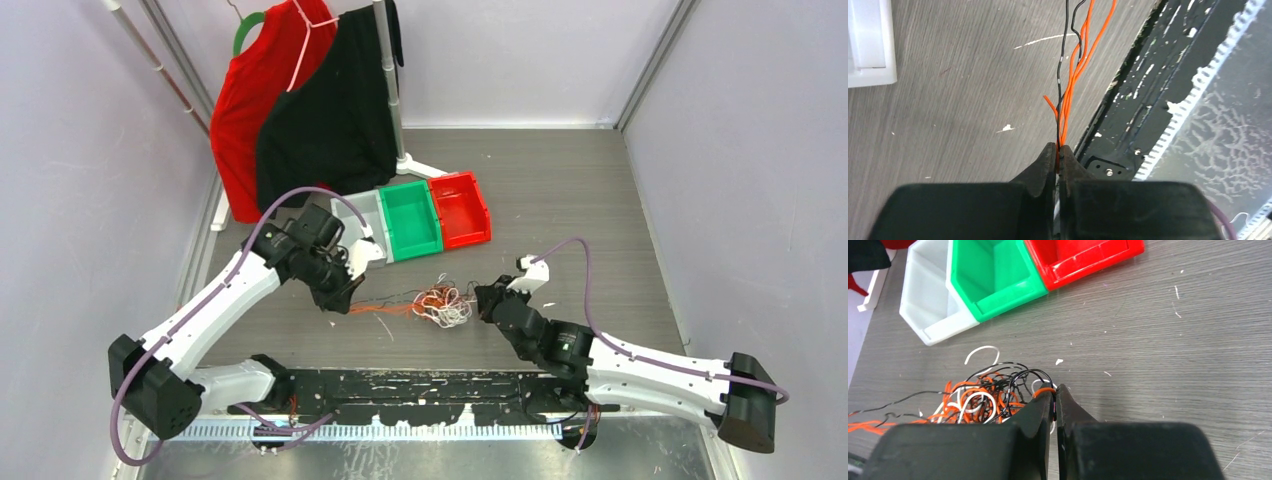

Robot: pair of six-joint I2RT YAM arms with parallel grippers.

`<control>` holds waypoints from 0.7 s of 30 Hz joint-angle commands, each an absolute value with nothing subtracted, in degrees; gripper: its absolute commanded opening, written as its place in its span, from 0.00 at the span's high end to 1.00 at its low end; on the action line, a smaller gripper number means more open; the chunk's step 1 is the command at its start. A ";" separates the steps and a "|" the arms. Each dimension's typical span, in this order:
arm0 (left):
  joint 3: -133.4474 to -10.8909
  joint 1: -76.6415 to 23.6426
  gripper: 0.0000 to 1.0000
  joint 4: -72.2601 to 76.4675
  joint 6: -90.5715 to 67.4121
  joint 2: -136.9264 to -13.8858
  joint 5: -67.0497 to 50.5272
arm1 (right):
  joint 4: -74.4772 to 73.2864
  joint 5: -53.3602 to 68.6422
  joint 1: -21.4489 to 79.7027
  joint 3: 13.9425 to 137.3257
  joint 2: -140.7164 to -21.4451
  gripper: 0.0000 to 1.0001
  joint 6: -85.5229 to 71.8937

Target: Untangle the cables

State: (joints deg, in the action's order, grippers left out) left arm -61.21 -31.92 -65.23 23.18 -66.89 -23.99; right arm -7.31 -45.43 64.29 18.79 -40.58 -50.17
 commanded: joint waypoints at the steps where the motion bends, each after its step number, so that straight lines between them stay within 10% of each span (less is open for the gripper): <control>1: -59.05 -31.99 0.84 -59.28 23.26 -66.54 -20.54 | -3.89 -41.44 64.12 20.48 -38.05 0.99 -46.46; 4: -59.95 -31.99 0.49 -58.70 21.72 -66.83 -23.66 | 0.75 -35.42 64.09 21.00 -37.28 0.99 -43.83; 7: -62.18 -31.99 0.36 -58.05 19.29 -66.71 -26.94 | 2.80 -30.87 64.07 22.73 -38.04 0.99 -42.11; 21: -73.72 -39.05 0.32 -57.88 14.24 -75.74 -38.66 | 11.40 -17.62 64.07 30.11 -50.11 0.99 -41.15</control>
